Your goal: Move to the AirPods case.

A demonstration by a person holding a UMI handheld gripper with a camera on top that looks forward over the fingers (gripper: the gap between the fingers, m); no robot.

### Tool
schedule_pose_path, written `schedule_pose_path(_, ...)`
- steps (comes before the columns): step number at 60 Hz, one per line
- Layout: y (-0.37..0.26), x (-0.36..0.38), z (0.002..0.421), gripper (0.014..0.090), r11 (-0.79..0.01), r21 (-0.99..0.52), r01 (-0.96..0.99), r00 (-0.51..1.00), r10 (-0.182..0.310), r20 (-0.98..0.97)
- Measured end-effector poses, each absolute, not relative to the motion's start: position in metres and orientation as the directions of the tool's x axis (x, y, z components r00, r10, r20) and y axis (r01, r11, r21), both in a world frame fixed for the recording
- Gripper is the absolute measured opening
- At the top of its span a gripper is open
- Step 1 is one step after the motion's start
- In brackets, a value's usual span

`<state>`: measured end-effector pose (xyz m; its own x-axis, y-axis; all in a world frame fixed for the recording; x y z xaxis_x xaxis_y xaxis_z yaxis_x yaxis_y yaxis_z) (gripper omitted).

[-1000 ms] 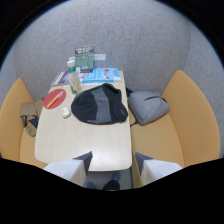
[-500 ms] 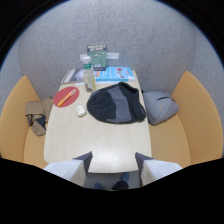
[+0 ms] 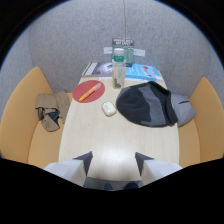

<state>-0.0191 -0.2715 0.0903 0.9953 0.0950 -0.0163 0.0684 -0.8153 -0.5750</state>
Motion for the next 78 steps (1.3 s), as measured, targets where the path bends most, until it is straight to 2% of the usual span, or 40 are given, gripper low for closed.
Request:
schedule_pose_path(18,-0.222,-0.031,0.067,0.0871,-0.800,-0.596,0.069,0.997,0.083,0.003)
schedule_pose_path(52,-0.122,-0.034,0.037,0.0873,-0.773,-0.634,0.034,0.999,0.019,0.032)
schedule_pose_path(78,-0.104,-0.036,0.030,0.0871,-0.775,-0.631,0.018,1.000,0.003,0.024)
